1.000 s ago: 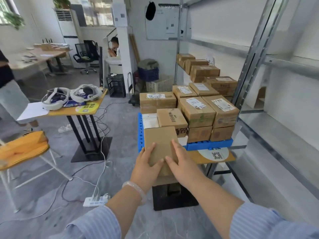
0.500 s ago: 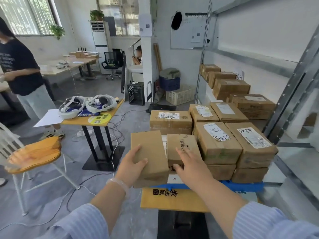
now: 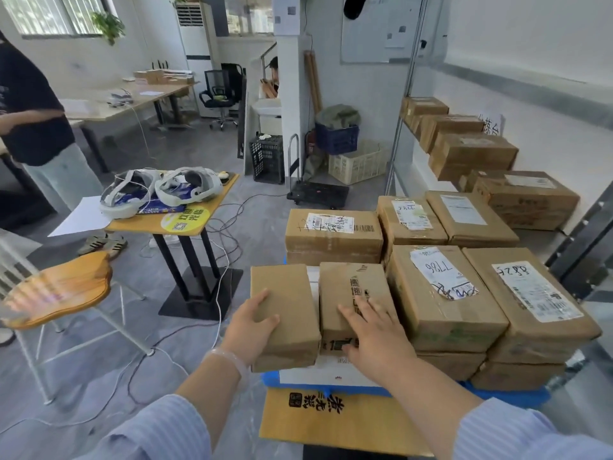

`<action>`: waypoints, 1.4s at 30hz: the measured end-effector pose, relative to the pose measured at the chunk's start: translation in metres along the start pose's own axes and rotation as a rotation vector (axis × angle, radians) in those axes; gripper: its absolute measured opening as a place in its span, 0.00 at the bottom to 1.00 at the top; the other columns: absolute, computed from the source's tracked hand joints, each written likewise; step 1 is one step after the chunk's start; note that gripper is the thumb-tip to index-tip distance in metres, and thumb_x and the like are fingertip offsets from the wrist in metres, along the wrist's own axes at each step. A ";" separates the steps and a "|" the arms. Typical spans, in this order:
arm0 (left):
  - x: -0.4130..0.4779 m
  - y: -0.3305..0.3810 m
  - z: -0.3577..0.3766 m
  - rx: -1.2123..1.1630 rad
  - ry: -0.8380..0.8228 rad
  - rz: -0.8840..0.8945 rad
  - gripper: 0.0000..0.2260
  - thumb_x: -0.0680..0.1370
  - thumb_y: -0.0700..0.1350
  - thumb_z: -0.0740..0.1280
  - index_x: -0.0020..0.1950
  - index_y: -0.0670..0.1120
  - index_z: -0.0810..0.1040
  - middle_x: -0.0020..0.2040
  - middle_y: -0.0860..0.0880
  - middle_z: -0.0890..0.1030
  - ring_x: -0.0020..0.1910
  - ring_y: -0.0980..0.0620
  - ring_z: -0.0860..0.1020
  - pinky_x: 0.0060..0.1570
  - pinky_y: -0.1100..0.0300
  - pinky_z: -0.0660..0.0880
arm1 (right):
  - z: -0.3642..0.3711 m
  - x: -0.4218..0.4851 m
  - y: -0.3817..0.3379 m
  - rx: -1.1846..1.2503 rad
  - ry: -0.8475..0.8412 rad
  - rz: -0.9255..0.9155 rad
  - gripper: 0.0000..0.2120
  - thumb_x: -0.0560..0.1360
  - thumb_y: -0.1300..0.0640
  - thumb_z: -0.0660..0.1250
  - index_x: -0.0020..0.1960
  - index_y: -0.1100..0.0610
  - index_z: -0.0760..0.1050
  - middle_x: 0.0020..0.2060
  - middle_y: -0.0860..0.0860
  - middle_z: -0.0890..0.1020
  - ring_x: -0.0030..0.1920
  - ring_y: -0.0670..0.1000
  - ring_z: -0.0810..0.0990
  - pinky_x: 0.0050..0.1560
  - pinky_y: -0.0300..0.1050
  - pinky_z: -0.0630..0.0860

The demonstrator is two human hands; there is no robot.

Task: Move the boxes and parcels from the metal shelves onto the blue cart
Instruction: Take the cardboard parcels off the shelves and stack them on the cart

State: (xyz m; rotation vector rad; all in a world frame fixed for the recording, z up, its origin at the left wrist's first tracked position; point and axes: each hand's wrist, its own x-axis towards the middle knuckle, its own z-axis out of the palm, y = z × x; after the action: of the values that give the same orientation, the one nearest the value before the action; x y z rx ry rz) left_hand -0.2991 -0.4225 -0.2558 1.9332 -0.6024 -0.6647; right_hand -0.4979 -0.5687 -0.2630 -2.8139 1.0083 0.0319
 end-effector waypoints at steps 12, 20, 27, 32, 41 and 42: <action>0.080 0.008 0.008 0.037 -0.131 0.042 0.23 0.78 0.46 0.66 0.71 0.61 0.66 0.66 0.51 0.70 0.58 0.51 0.73 0.56 0.57 0.72 | 0.012 0.034 0.005 0.008 0.126 0.030 0.33 0.78 0.42 0.58 0.77 0.39 0.45 0.78 0.47 0.47 0.77 0.51 0.40 0.74 0.52 0.35; 0.101 0.007 0.016 -0.004 -0.195 0.047 0.22 0.78 0.45 0.66 0.67 0.65 0.67 0.67 0.51 0.70 0.60 0.50 0.73 0.58 0.56 0.73 | 0.014 0.043 0.012 -0.030 0.158 0.063 0.33 0.77 0.44 0.59 0.76 0.39 0.47 0.78 0.46 0.48 0.77 0.49 0.39 0.75 0.53 0.36; 0.112 0.009 0.025 0.061 -0.234 0.050 0.26 0.79 0.47 0.64 0.74 0.63 0.59 0.71 0.50 0.66 0.64 0.48 0.68 0.65 0.50 0.68 | 0.012 0.047 0.015 -0.044 0.158 0.085 0.33 0.76 0.43 0.60 0.76 0.40 0.50 0.78 0.48 0.51 0.77 0.50 0.42 0.75 0.55 0.36; 0.120 0.015 0.029 0.096 -0.250 0.035 0.28 0.79 0.47 0.62 0.75 0.63 0.55 0.71 0.50 0.64 0.64 0.48 0.67 0.64 0.50 0.68 | 0.010 0.051 0.015 -0.038 0.141 0.096 0.33 0.76 0.43 0.59 0.77 0.41 0.48 0.78 0.48 0.49 0.77 0.50 0.41 0.74 0.54 0.34; 0.122 0.019 0.027 0.152 -0.220 0.034 0.33 0.77 0.49 0.64 0.77 0.60 0.50 0.73 0.50 0.62 0.66 0.48 0.66 0.63 0.51 0.67 | 0.004 0.055 0.012 0.022 0.139 0.107 0.34 0.73 0.31 0.48 0.77 0.39 0.47 0.78 0.48 0.48 0.77 0.49 0.40 0.73 0.51 0.31; 0.122 0.020 0.027 0.162 -0.208 0.043 0.34 0.77 0.50 0.65 0.78 0.59 0.50 0.74 0.50 0.61 0.67 0.48 0.65 0.63 0.51 0.67 | 0.002 0.058 0.012 0.039 0.145 0.102 0.35 0.72 0.31 0.44 0.77 0.39 0.47 0.79 0.47 0.47 0.77 0.48 0.39 0.73 0.50 0.31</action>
State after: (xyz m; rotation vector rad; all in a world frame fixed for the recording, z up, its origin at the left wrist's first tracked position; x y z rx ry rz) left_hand -0.2304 -0.5280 -0.2720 2.0080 -0.8469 -0.8173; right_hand -0.4608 -0.6139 -0.2704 -2.7600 1.1693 -0.1802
